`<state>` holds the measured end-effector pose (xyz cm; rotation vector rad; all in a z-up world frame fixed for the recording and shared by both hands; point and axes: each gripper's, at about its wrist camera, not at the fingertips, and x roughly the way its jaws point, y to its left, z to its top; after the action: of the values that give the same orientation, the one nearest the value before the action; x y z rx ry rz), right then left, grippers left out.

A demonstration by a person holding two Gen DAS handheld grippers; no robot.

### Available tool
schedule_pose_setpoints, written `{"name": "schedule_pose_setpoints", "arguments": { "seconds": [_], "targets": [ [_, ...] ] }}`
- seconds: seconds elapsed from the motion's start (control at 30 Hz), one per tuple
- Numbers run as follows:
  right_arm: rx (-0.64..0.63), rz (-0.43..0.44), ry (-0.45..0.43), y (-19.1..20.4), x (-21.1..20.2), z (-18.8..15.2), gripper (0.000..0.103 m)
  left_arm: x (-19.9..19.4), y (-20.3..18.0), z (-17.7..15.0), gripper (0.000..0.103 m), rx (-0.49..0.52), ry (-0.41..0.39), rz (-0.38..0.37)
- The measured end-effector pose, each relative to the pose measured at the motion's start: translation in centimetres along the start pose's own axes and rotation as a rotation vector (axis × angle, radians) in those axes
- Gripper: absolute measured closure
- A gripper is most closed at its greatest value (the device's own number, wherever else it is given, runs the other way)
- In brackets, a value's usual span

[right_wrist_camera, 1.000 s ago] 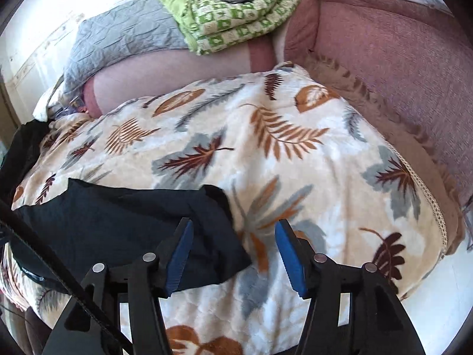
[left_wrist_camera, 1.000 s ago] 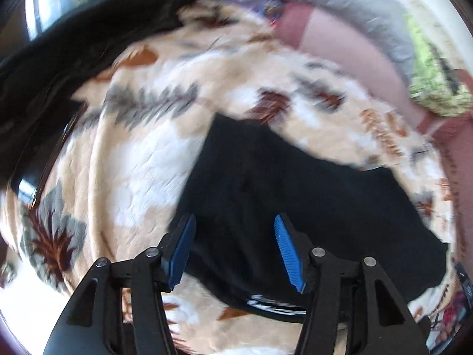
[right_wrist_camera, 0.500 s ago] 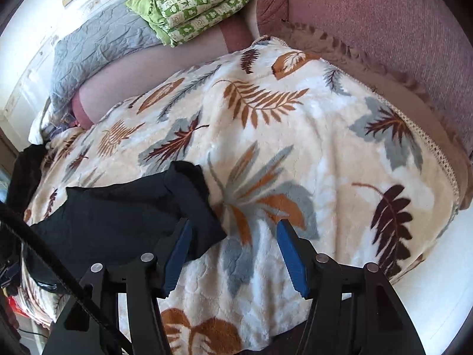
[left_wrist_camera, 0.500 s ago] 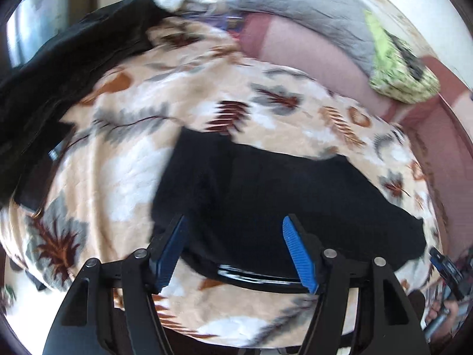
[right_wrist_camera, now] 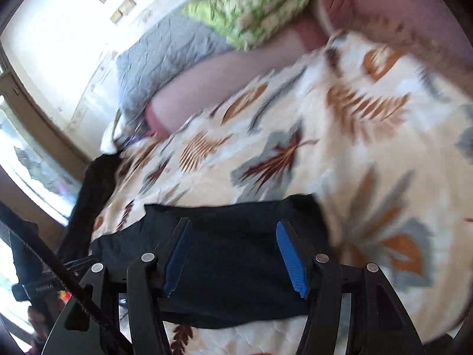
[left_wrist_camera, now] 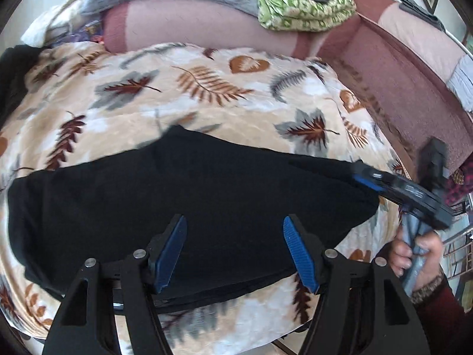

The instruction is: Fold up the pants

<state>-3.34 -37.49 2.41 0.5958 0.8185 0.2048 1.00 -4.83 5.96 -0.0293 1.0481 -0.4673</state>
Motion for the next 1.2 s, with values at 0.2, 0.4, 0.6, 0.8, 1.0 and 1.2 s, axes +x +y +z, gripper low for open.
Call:
{"name": "schedule_pose_setpoints", "arguments": {
  "seconds": [0.2, 0.4, 0.6, 0.8, 1.0, 1.2],
  "targets": [
    [0.075, -0.236, -0.071, -5.1, 1.3, 2.4, 0.059, 4.6, -2.2, -0.7, 0.036, 0.029, 0.093, 0.01],
    [0.276, 0.002, -0.135, -8.3, -2.9, 2.1, 0.052, 7.1, -4.8, -0.9, 0.036, 0.114, 0.112, -0.011],
    [0.298, 0.04, -0.083, -8.1, -2.7, 0.0, 0.052, 8.9, -6.1, -0.9, 0.036, 0.182, 0.157, 0.025],
    [0.247, 0.059, -0.07, -5.4, -5.3, -4.8, 0.051, 6.1, -6.8, 3.9, 0.036, 0.156, 0.113, -0.117],
    [0.216, 0.021, 0.017, -4.4, -3.1, -7.7, 0.049, 9.4, -12.8, 8.6, 0.033, 0.255, 0.189, -0.169],
    [0.205, -0.019, 0.024, -4.4, -1.4, -7.2, 0.048, 15.2, -18.7, 10.2, 0.033, 0.354, 0.302, -0.191]
  ]
}}
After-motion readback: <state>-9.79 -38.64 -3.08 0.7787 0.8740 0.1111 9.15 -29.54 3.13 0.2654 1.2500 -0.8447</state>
